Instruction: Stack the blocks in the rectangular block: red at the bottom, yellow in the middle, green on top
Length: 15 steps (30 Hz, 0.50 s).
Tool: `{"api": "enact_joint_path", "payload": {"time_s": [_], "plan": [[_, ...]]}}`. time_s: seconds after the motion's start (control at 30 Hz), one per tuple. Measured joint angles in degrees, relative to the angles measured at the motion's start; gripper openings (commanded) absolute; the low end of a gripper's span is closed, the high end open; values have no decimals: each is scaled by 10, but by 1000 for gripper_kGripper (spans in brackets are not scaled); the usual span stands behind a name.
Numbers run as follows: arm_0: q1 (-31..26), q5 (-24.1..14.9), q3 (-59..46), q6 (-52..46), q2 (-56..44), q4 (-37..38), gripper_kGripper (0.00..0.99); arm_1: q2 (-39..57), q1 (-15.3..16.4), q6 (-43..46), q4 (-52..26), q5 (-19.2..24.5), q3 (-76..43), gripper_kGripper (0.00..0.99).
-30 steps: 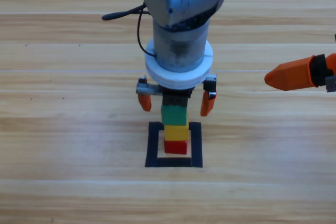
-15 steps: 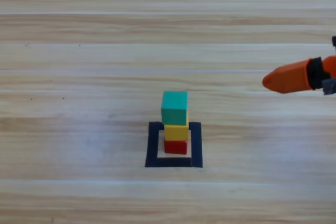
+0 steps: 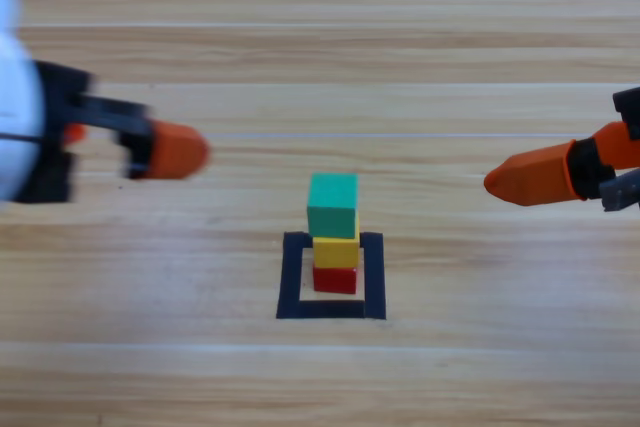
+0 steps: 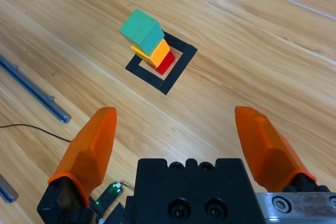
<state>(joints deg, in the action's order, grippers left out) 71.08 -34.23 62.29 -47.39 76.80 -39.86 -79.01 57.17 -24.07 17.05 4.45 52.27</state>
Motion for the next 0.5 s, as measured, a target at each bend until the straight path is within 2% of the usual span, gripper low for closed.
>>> {"api": "enact_joint_path", "payload": {"time_s": [0.1,0.5], "plan": [[0,-1,-26,8,-33,11,990,0,2,0,0,0,0,990],[0,-1,-74,16,-53,31,990,0,2,2,0,6,0,990]]}}
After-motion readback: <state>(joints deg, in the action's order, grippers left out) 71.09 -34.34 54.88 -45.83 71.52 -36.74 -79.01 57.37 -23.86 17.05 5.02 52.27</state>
